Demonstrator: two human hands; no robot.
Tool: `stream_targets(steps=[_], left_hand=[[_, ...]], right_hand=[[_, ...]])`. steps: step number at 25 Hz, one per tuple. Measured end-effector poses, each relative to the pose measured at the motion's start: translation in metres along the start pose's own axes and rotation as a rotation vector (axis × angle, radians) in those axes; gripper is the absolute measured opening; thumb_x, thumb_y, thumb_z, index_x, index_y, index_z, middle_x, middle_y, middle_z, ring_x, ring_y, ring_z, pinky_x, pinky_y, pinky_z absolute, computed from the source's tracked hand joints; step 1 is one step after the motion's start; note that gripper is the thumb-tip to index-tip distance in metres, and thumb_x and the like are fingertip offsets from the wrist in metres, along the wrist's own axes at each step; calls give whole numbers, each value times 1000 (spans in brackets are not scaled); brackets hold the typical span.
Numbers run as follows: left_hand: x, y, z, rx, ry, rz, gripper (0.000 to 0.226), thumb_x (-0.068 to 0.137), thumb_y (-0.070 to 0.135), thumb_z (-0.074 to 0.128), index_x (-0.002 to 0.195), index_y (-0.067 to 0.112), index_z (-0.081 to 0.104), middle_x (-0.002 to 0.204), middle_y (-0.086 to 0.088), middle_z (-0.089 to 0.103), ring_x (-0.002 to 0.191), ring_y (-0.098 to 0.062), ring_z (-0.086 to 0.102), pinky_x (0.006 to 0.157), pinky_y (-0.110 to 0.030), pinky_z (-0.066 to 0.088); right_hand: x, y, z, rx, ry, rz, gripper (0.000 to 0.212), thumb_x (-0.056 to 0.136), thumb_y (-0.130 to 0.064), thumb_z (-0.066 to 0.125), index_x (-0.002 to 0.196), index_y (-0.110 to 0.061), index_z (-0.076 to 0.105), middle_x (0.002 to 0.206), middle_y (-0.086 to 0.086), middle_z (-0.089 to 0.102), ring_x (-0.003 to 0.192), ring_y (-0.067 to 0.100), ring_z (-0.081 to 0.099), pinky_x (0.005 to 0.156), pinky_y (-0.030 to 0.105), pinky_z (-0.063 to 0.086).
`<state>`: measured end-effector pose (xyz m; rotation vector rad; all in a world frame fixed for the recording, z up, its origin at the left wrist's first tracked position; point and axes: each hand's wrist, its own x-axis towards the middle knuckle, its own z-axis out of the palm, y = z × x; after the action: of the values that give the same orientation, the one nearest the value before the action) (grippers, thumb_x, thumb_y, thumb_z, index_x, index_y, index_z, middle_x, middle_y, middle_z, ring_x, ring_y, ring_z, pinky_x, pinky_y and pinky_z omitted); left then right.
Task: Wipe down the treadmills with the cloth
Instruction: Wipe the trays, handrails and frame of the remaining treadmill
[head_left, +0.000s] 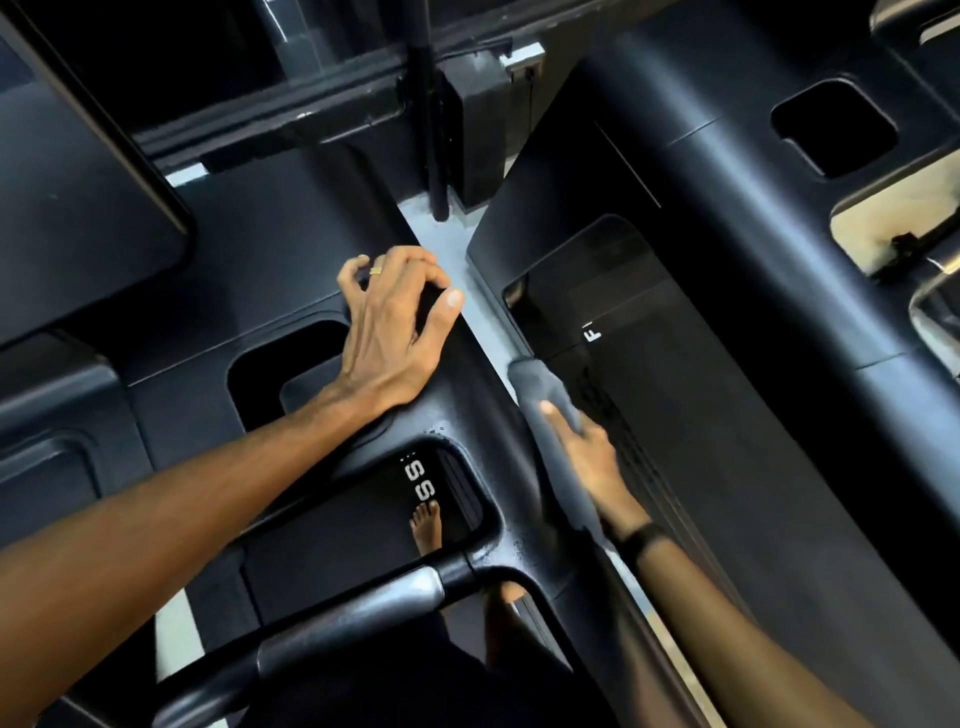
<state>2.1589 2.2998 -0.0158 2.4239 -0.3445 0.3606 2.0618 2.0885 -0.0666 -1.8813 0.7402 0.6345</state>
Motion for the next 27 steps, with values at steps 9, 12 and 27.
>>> stream_targets(steps=[9, 12, 27], left_hand=[[1, -4, -5, -82, 41, 43, 40, 98, 40, 34, 104, 13, 63, 123, 0, 59, 115, -12, 54, 112, -49, 19], [1, -3, -4, -114, 21, 39, 41, 98, 39, 33, 111, 12, 62, 131, -2, 54, 121, -12, 52, 114, -51, 16], [36, -27, -20, 87, 24, 123, 43, 100, 42, 35, 111, 10, 61, 130, -6, 54, 114, -20, 53, 114, -45, 16]], right_hand=[[17, -117, 64, -271, 254, -409, 54, 96, -66, 38, 126, -25, 55, 122, 3, 59, 117, 27, 54, 98, 47, 43], [53, -85, 42, -60, 67, -290, 74, 80, -85, 49, 128, -30, 61, 124, -4, 65, 118, 18, 60, 103, 43, 47], [55, -109, 50, -14, 60, -299, 51, 93, -65, 50, 120, -24, 61, 120, 1, 66, 117, 25, 60, 99, 43, 47]])
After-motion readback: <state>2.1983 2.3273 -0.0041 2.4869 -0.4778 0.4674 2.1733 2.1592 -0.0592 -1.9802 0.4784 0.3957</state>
